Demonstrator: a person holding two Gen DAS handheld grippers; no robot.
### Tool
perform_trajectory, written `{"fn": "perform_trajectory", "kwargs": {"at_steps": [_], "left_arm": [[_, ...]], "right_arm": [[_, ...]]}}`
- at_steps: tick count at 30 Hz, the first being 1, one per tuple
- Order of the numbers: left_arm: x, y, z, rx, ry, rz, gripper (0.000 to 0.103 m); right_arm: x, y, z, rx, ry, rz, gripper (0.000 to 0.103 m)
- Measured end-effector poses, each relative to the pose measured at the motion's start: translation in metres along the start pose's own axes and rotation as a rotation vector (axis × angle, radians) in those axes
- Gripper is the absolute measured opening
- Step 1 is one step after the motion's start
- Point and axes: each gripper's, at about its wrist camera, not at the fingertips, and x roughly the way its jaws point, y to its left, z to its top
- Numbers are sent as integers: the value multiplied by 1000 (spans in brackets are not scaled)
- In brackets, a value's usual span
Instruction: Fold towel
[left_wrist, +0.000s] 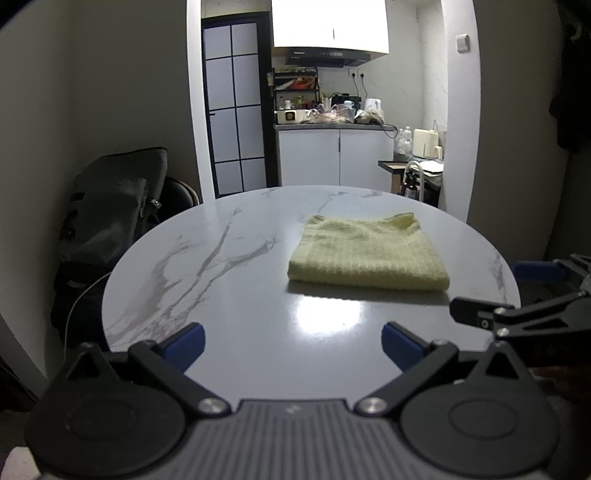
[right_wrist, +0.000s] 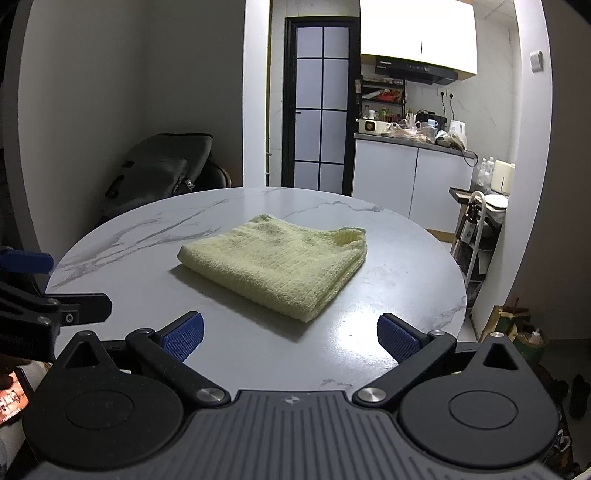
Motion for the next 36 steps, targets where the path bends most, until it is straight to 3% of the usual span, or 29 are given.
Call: {"fn": "perform_trajectory", "kwargs": {"at_steps": [7,36], "left_arm": [[-14,-1,4,3,-30,4,103],[-25,-1,-16,5,-22,15,103]], "right_arm": [[0,1,-3,-14,2,-19,102],[-11,-1,-13,-20,14,-35,102]]}}
